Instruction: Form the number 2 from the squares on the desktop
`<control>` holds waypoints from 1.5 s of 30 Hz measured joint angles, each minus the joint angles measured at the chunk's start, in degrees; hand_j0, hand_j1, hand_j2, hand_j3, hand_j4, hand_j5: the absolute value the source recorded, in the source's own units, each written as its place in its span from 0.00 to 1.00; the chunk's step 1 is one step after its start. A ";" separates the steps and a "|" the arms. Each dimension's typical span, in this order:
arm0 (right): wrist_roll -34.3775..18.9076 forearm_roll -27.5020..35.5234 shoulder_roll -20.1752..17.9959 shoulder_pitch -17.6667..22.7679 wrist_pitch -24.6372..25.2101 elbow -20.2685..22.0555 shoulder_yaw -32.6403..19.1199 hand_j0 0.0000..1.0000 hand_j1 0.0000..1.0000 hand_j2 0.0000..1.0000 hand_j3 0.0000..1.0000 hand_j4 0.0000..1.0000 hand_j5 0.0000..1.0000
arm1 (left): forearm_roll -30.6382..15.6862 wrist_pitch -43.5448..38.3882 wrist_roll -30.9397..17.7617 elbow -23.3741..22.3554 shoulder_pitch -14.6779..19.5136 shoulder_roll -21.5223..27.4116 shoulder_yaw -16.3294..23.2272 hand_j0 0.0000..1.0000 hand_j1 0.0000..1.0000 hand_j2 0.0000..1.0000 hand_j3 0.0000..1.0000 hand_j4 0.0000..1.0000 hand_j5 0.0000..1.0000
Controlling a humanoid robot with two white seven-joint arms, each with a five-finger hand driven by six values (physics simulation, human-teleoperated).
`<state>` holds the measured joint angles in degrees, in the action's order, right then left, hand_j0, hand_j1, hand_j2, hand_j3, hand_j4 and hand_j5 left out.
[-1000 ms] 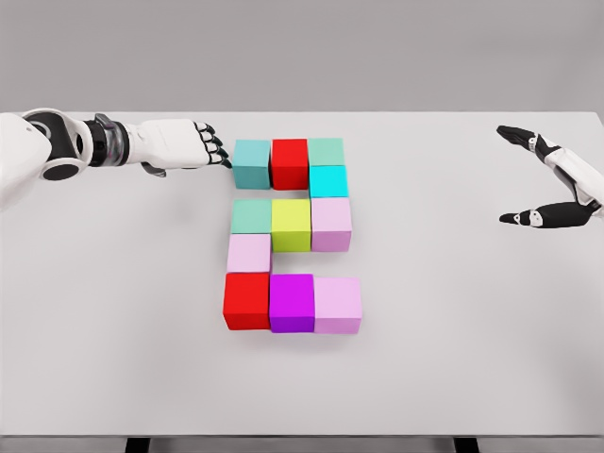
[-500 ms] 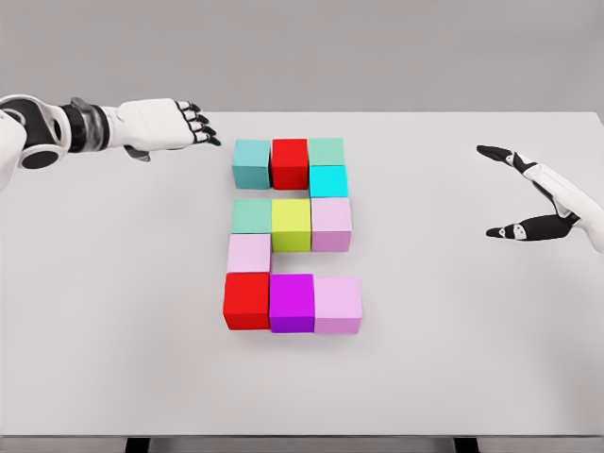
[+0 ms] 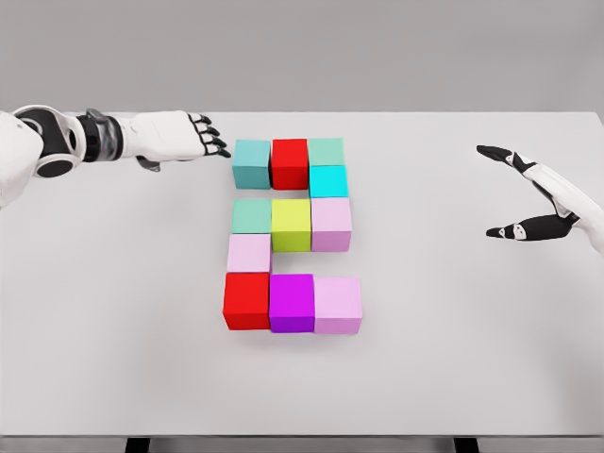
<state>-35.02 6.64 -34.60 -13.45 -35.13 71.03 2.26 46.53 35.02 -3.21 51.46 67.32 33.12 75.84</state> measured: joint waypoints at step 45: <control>0.00 0.00 0.04 0.00 0.00 0.12 -0.05 1.00 1.00 1.00 1.00 1.00 1.00 | -2.34 0.00 0.19 -1.34 1.14 7.06 -0.54 1.00 1.00 1.00 1.00 1.00 1.00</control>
<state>-35.02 6.64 -34.57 -13.45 -35.13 71.15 2.21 44.19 35.02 -3.02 50.12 68.47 40.18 75.30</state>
